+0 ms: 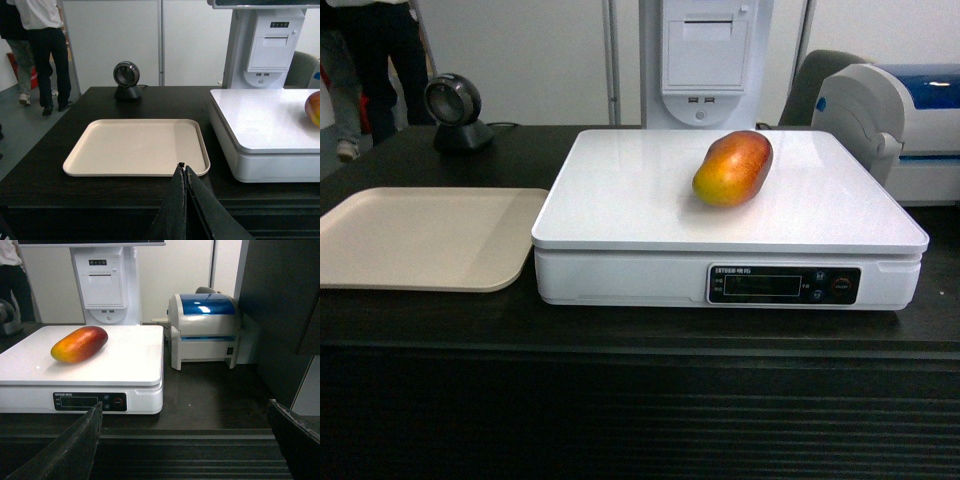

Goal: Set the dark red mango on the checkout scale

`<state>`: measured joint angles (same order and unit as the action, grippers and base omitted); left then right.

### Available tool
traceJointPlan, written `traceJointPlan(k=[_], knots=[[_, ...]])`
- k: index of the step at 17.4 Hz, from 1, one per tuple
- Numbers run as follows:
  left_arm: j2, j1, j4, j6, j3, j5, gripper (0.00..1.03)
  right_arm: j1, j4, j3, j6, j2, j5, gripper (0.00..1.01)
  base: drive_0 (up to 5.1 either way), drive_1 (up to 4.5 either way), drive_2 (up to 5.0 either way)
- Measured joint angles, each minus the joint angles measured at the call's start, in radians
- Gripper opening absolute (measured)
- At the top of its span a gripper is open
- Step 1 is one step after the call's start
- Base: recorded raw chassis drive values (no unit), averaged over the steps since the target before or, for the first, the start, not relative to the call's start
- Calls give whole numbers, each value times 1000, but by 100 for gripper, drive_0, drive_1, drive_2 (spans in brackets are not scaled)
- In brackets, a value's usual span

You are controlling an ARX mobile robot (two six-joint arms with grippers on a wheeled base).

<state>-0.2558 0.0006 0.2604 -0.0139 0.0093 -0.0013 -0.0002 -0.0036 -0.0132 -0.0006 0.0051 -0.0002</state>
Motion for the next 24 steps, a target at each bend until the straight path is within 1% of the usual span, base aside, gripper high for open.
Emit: traceJointPlan(k=[7, 9, 10, 12, 20, 21, 23, 24], knots=[[89, 0, -94, 0, 0, 1, 2, 0, 0, 0, 0, 0, 0, 98, 0, 0, 0], [216, 0, -273, 0, 1, 2, 2, 0, 0, 0, 0, 0, 0, 98, 0, 0, 0], [246, 0, -244, 0, 2, 2, 2, 0, 0, 0, 0, 0, 0, 98, 0, 0, 0], [246, -1, -270, 1, 1, 0, 2, 0, 0, 0, 0, 0, 0, 98, 0, 0, 0], [246, -1, -264, 1, 1, 0, 2, 0, 0, 0, 0, 0, 0, 98, 0, 0, 0], [246, -1, -264, 0, 1, 1, 4, 0, 0, 0, 0, 0, 0, 98, 0, 0, 0], [246, -1, -264, 0, 1, 0, 22, 0, 0, 0, 0, 0, 0, 98, 0, 0, 0], [246, -1, -264, 0, 1, 0, 35, 0, 0, 0, 0, 0, 0, 98, 0, 0, 0]])
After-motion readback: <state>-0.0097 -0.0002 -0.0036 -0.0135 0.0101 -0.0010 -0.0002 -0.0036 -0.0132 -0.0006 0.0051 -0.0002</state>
